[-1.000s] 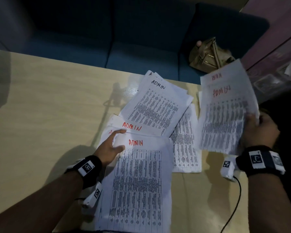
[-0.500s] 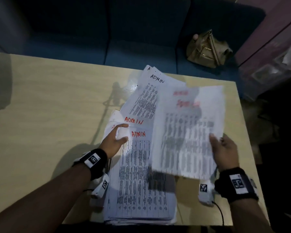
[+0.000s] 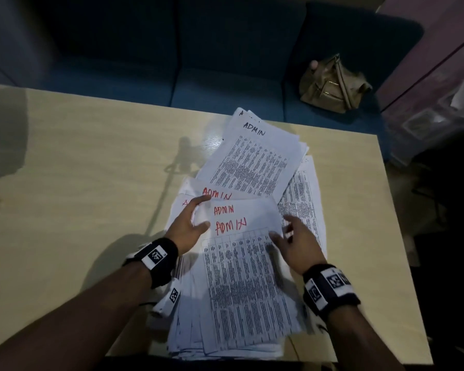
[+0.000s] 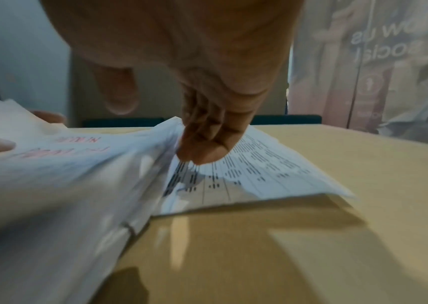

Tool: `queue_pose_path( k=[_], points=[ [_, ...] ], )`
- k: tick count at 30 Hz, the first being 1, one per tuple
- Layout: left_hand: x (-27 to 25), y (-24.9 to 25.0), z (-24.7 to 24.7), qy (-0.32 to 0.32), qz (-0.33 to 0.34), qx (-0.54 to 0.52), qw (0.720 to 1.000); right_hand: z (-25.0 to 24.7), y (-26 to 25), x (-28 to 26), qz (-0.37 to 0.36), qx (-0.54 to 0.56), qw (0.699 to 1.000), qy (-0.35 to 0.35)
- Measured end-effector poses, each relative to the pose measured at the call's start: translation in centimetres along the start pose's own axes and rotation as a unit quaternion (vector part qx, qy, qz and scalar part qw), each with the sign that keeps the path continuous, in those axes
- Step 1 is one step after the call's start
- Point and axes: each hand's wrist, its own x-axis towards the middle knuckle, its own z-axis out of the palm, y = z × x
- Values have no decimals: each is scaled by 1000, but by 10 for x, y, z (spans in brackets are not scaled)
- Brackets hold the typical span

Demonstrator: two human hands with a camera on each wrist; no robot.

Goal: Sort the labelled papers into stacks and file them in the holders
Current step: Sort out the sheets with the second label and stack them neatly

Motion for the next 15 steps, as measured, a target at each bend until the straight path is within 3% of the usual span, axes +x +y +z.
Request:
queue_pose_path(
  k=[2, 4, 6, 11, 15],
  points=[
    [1, 0, 1, -5, -3, 0, 1000, 0, -14, 15, -19, -48, 999, 5],
    [1, 1, 1, 0, 2, 8, 1000, 2, -32, 26, -74, -212, 973, -52],
    [2, 1, 1, 10, 6, 18, 1000, 8, -40, 34, -105, -282, 952, -52],
    [-1, -3, -1, -22, 2, 13, 1000, 27, -27, 39, -39, -261, 965, -2],
    [-4, -7, 4, -24, 16, 11, 1000, 39, -11, 29, 35, -120, 990, 67]
  ],
)
